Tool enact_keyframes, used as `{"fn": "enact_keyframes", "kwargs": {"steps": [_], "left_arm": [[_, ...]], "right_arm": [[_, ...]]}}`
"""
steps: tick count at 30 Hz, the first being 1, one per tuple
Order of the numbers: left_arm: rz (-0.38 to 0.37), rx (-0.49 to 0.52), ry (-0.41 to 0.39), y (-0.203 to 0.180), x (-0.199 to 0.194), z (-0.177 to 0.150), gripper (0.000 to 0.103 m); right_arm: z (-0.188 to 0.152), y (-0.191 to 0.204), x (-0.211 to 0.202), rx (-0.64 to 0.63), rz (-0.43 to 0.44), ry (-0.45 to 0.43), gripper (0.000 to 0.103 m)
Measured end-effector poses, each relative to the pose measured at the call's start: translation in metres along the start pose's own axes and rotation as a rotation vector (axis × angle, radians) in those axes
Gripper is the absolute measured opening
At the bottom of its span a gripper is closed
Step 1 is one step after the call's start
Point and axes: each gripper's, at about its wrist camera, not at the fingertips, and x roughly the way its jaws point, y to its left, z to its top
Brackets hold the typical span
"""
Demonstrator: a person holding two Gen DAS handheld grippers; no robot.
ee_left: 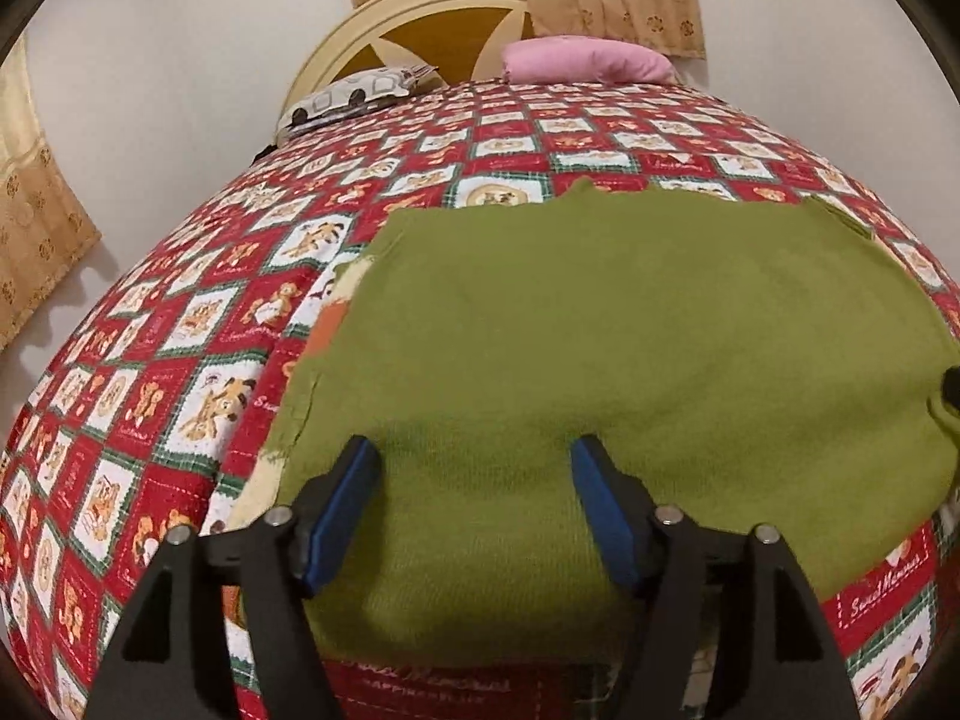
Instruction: Fold small clothes
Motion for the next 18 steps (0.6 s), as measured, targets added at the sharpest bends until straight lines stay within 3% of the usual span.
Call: {"fn": "enact_keyframes", "kwargs": {"steps": [7,9,13,18], "left_arm": [[0.006,-0.007,0.002,0.0,0.002,0.0,0.08],[0.011,-0.007,0.004,0.001,0.002,0.0,0.082],[0.05,-0.028,0.018,0.004,0.005,0.001,0.098],[0.006,-0.079,0.045,0.015,0.005,0.002,0.099]], "right_arm": [[-0.012,0.02,0.022,-0.071,0.07,0.124,0.023],[-0.012,0.021,0.023,-0.074,0.074,0.123,0.026],[-0.014,0.024,0.024,-0.093,0.056,0.112,0.028],[-0.014,0.02,0.023,-0.07,0.08,0.104,0.028]]}}
